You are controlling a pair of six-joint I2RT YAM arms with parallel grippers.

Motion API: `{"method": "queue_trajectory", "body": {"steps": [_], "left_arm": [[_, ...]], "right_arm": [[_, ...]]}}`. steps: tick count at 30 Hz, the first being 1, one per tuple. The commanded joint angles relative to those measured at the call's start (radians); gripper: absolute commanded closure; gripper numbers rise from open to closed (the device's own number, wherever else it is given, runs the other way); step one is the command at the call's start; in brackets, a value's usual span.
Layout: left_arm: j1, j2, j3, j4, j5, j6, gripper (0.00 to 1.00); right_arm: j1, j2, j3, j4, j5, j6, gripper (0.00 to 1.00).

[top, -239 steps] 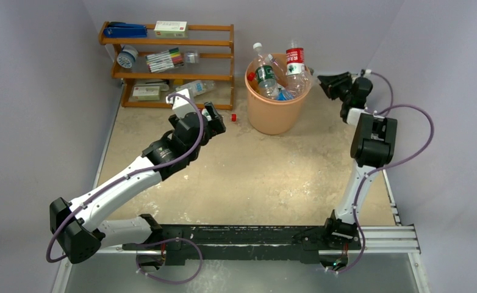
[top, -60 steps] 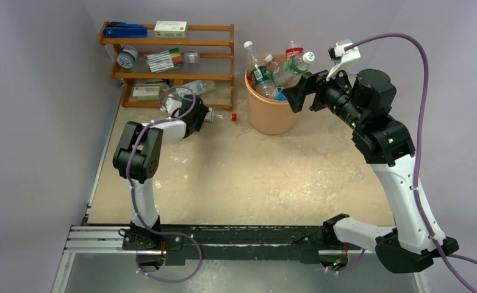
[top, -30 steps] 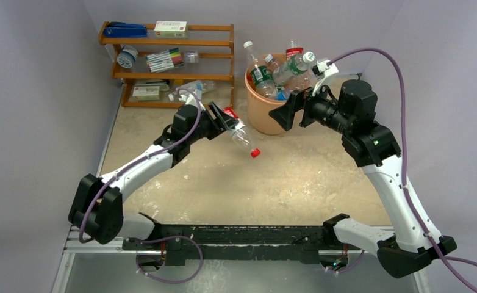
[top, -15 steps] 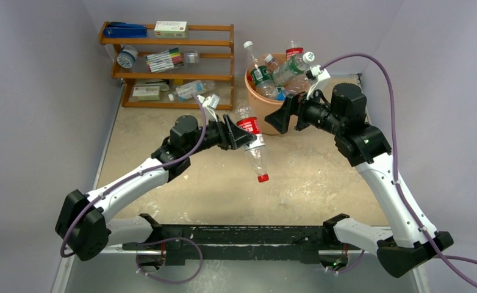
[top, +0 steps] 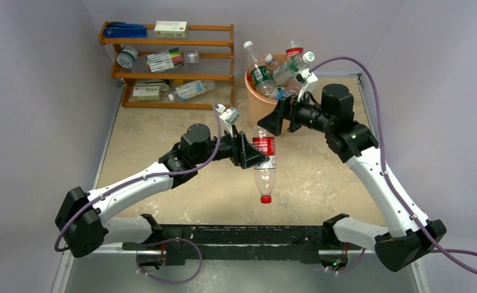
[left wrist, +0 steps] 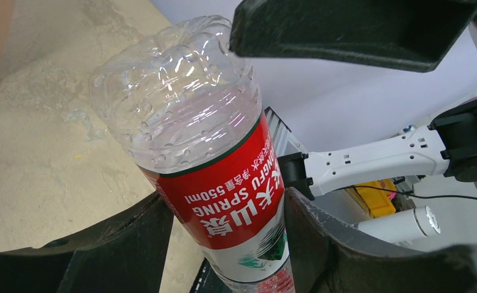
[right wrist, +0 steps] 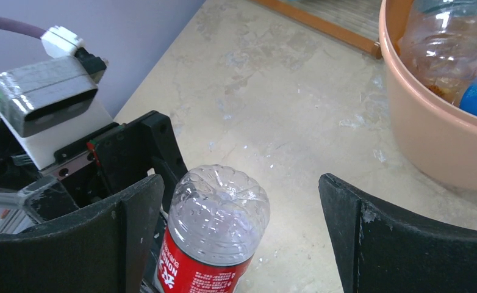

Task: Put the plastic bottles in the bin
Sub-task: Pick up the plastic bottle at the center of the board.

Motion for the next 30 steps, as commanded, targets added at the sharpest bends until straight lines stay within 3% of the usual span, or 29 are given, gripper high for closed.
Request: {"method": "queue_trajectory", "body": {"steps": [1,24,30], "left_arm": [[-0.013,0.009,0.063,0.044,0.001,0.038,0.39],[-0.032,0.027,0.086,0.037,-0.017,0.035,0.39],[-0.034,0.019,0.113,-0.029,-0.022,0.058,0.39]], "right_arm": [[0.005,-0.010,-0.012,0.058,-0.055,0.009,0.00],[0.005,-0.014,-0.029,0.056,-0.051,0.006,0.00],[0.005,-0.008,-0.005,0.043,-0.046,0.004,0.00]]}}
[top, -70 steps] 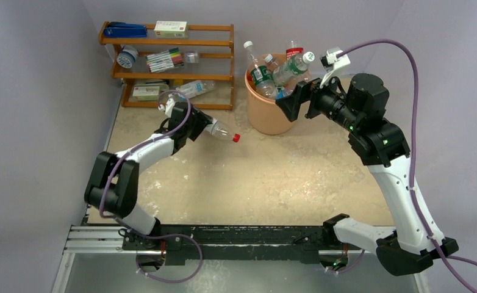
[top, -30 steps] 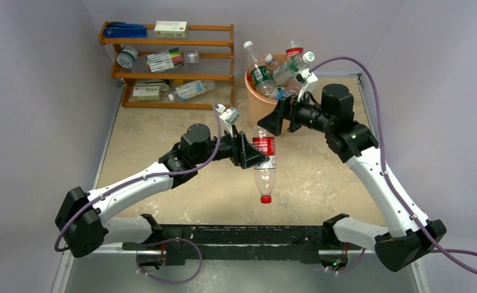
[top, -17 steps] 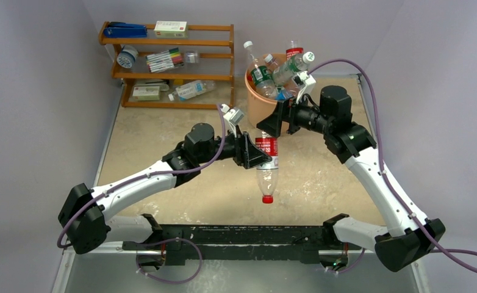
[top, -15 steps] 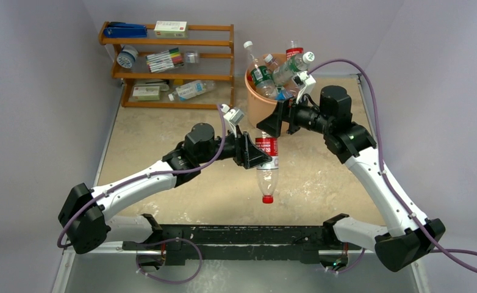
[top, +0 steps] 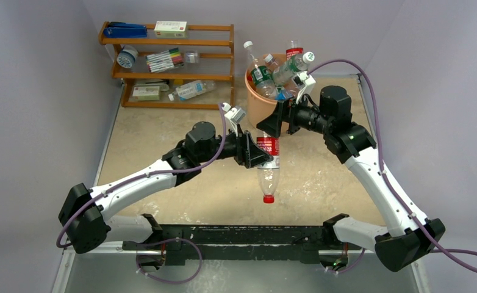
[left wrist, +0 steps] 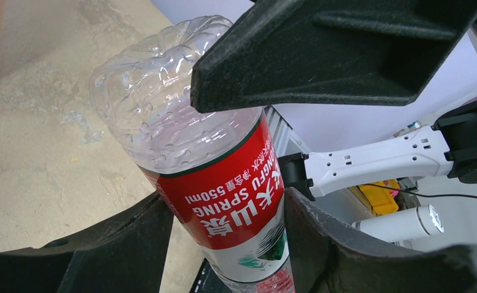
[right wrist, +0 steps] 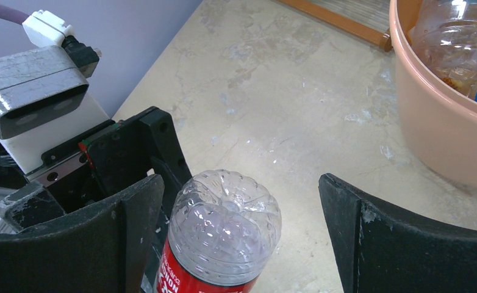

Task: Put the plastic bottles in the bin
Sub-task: Pick up the plastic bottle at the center of the board.

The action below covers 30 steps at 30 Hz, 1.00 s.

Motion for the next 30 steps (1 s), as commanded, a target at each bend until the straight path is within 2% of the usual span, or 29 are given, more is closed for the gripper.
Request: {"method": "queue_trajectory", "body": {"steps": [1,30], "left_arm": [[-0.005,-0.022,0.062,-0.002,-0.007,0.039,0.39],[-0.013,-0.028,0.044,0.038,-0.015,0.032,0.39]], "right_arm": [[0.005,-0.006,0.035,0.024,-0.021,0.004,0.00],[0.005,0.005,-0.016,0.056,-0.032,0.008,0.00]]}}
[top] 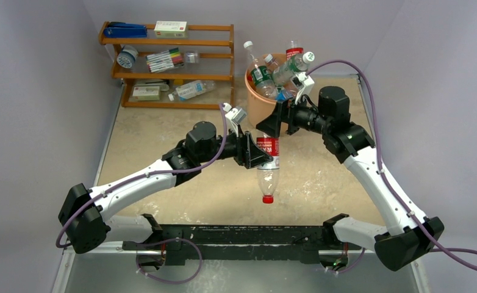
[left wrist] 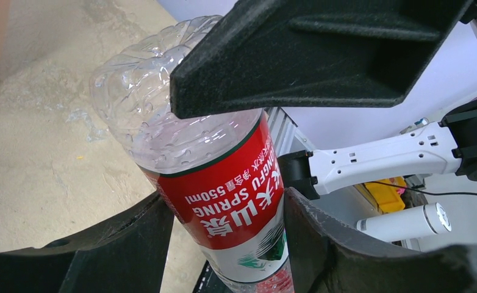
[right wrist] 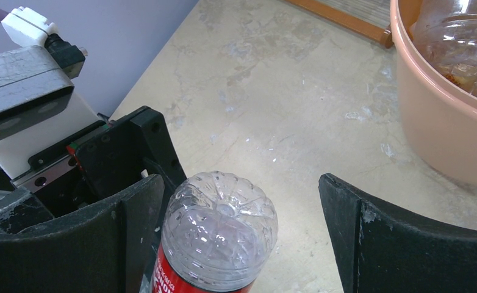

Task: Put the plastic bottles in the bin
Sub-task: Pick up the plastic bottle at the center of the board.

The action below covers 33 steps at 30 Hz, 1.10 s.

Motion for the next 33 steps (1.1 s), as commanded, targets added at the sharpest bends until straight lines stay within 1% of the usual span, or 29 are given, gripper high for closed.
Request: {"method": "queue_trajectory", "body": {"steps": [1,20,24,27,29,33], "left_arm": [[-0.006,-0.025,0.028,0.074,-0.005,0.010,0.39],[-0.012,-0.024,0.028,0.095,-0.005,-0.003,0.39],[-0.014,-0.022,0.028,0.096,-0.005,-0.003,0.39],[-0.014,-0.021,0.029,0.100,-0.006,-0.004,0.39],[-0.015,-0.021,0.028,0.101,-0.010,-0.004,0.39],[-0.016,-0.021,0.028,0.107,-0.028,-0.006,0.39]], "right_arm": [[0.005,-0.001,-0.006,0.047,-0.031,0.008,0.00],[0.004,-0.008,-0.021,0.054,-0.047,0.007,0.07],[0.005,-0.007,-0.029,0.056,-0.054,0.008,0.10],[0.005,-0.009,-0.037,0.058,-0.064,0.008,0.15],[0.005,-0.007,-0.041,0.058,-0.072,0.006,0.20],[0.005,-0.007,-0.042,0.054,-0.079,0.001,0.36]]}}
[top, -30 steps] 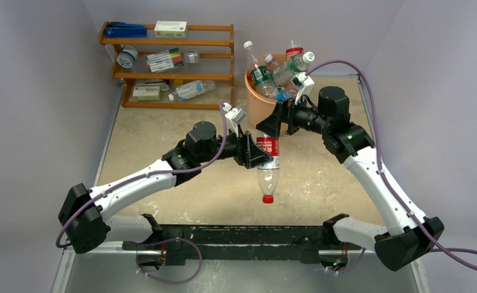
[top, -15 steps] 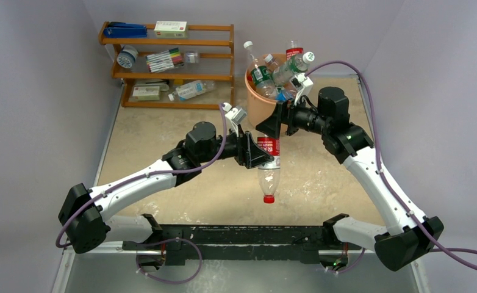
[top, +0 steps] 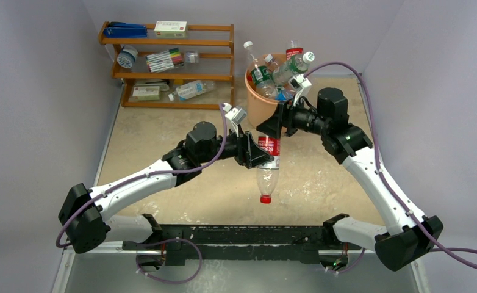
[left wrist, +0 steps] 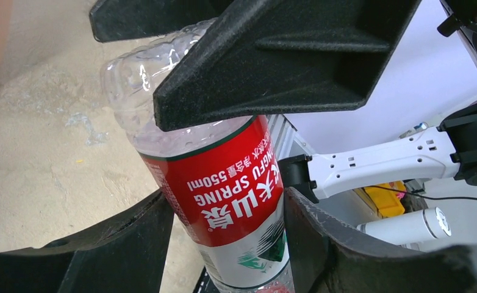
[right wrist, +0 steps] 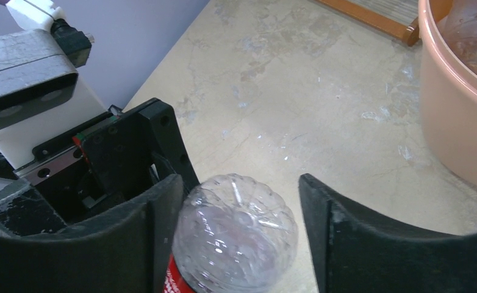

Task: Put the plastic bottles in the bin
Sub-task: Pick up the plastic bottle at the center of the board.

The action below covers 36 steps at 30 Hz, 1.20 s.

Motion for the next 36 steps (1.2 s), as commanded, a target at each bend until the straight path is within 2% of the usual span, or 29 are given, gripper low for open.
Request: {"method": "queue_trajectory", "body": {"steps": [1,5,6,9,10,11,14,19,22,27,31,36], "left_arm": [[-0.008,-0.018,0.027,0.089,-0.023,0.001,0.38],[-0.008,-0.014,0.022,0.083,-0.053,0.003,0.38],[-0.008,-0.015,0.020,0.083,-0.061,0.006,0.38],[-0.008,-0.021,0.009,0.093,-0.072,0.008,0.39],[-0.008,-0.023,0.009,0.095,-0.076,0.008,0.39],[-0.008,-0.027,0.007,0.095,-0.080,0.009,0.39],[-0.008,-0.033,0.003,0.089,-0.092,0.017,0.40],[-0.008,-0.039,-0.010,0.095,-0.096,0.023,0.40],[-0.008,-0.040,-0.019,0.103,-0.099,0.025,0.40],[-0.008,-0.033,-0.026,0.087,-0.108,0.023,0.39],[-0.008,-0.027,-0.014,0.038,-0.133,0.025,0.35],[-0.008,-0.060,0.003,-0.053,-0.194,0.033,0.26]], "right_arm": [[0.004,-0.008,-0.008,0.021,-0.025,-0.011,0.39],[0.004,-0.019,-0.004,0.022,-0.016,-0.009,0.49],[0.004,-0.020,-0.004,0.021,-0.008,-0.008,0.46],[0.004,-0.020,-0.003,0.012,0.004,-0.008,0.18],[0.004,-0.018,-0.006,0.010,0.008,-0.008,0.10],[0.004,-0.015,-0.008,0.008,0.014,-0.010,0.06],[0.005,-0.012,-0.018,-0.027,-0.012,-0.002,0.03],[0.004,-0.014,-0.047,0.014,-0.064,0.034,0.00],[0.004,-0.012,-0.058,0.039,-0.093,0.045,0.07],[0.004,-0.029,-0.054,0.062,-0.098,0.058,0.36],[0.004,-0.043,-0.034,0.057,-0.061,0.059,0.42],[0.003,-0.051,0.046,-0.015,0.087,0.015,0.43]]}}
